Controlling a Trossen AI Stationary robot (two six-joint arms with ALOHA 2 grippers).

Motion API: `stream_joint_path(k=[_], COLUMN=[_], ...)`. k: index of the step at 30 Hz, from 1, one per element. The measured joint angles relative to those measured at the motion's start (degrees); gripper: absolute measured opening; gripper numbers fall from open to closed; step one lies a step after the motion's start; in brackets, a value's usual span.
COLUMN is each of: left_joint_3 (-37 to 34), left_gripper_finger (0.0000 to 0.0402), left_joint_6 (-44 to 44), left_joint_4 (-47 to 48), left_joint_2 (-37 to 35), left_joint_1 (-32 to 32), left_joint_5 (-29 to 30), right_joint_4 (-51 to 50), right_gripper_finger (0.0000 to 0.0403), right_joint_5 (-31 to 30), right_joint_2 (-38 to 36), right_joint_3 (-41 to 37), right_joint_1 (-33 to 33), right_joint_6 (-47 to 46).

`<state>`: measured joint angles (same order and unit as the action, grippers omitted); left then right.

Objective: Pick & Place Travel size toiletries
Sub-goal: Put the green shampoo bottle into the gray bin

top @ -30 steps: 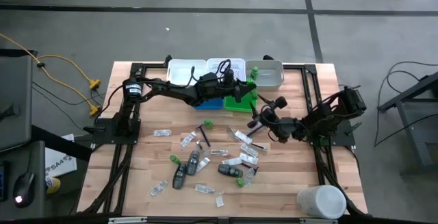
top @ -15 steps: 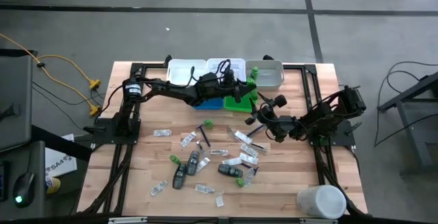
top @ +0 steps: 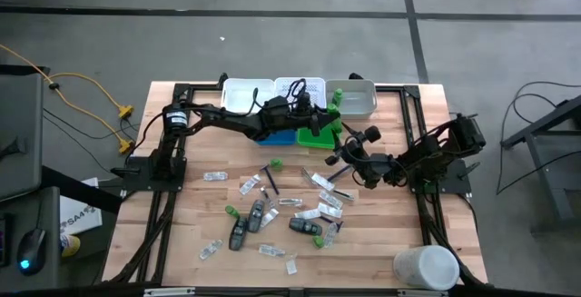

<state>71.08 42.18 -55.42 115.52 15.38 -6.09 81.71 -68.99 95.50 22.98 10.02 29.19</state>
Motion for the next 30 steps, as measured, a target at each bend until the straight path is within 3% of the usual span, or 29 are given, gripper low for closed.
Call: stream_joint_path(k=[14, 23, 30], left_joint_3=[0.1, 0.1, 0.1], left_gripper_finger=[0.0109, 0.0109, 0.0109], left_joint_6=[0.1, 0.1, 3.6], left_joint_4=[-0.2, -0.3, -2.8], left_joint_2=[0.0, 0.0, 0.0], left_joint_1=[1.2, 1.7, 5.1], left_joint_5=[-2.0, -2.2, -6.9], right_joint_4=[-1.3, 1.1, 2.9], right_gripper_finger=[0.0140, 0.0070, 0.0011], right_joint_5=[-1.6, 5.5, 9.5], right_joint_2=[0.4, 0.4, -0.4], right_joint_3=[-7.9, -8.0, -8.0], right_joint_1=[4.6, 4.6, 4.2], right_joint_6=[-9.5, -5.8, 2.1])
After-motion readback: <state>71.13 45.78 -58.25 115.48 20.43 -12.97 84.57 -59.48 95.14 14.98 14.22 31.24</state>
